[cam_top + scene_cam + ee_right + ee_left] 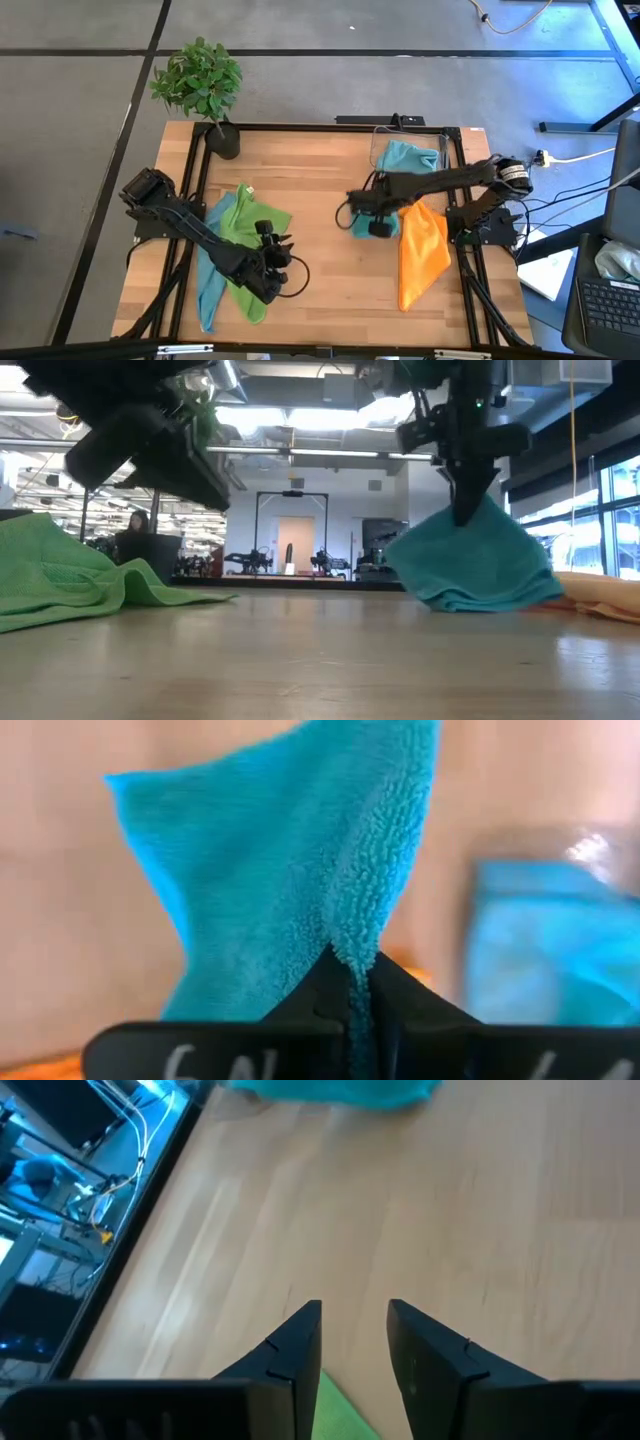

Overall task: Fold microfiber towels
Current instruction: Put the folded blue Fold the blue microfiber towel into the transparent bin

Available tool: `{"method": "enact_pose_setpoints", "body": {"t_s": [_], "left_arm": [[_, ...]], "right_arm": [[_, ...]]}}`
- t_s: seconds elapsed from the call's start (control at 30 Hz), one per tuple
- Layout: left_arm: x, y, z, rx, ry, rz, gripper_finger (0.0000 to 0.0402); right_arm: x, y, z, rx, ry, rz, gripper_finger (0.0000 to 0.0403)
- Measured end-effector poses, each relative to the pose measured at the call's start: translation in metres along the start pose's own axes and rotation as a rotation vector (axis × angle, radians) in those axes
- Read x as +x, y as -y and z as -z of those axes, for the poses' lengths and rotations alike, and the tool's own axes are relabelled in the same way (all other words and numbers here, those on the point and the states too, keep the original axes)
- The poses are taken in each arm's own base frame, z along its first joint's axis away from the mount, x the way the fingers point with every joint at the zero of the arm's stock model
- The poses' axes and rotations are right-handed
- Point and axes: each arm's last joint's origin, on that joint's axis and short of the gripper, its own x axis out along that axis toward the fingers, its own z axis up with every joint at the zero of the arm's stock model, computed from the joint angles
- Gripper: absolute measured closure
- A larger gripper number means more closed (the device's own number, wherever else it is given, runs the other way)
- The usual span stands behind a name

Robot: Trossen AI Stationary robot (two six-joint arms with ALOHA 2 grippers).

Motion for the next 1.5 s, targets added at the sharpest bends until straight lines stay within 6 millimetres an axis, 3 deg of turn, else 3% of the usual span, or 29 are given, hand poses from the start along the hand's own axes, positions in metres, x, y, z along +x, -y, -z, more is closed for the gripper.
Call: {"method": "enact_pose_setpoints", "body": {"t_s": [0.27,0.6,0.77,1.0,1.23,1.5], "left_arm": [[0.009,-0.003,0.029,-0.053,-0.045,-0.031,0.0292],[0.009,-0.002,0.027,-0.077,-0.023,-0.028,0.0292],[0.009,0.0,0.026,-0.089,-0.012,-0.021,0.0292],[0.009,0.004,0.019,-0.089,0.036,0.006,0.0292],[0.013,0.005,0.007,-0.081,0.091,0.026,0.0292],[0.015,0.005,0.005,-0.078,0.09,0.041,0.0292]], "right_arm": [[-0.007,0.067,0.011,0.073,-0.022,0.156,0.0394],[-0.016,0.142,0.039,0.177,-0.035,0.185,0.0394],[-0.008,0.173,0.052,0.262,-0.057,0.125,0.0394],[0.017,0.202,0.07,0.302,-0.077,0.122,0.0394],[0.023,0.229,0.083,0.39,-0.072,0.213,0.0394],[0.04,0.233,0.091,0.411,-0.003,0.092,0.0394]]}}
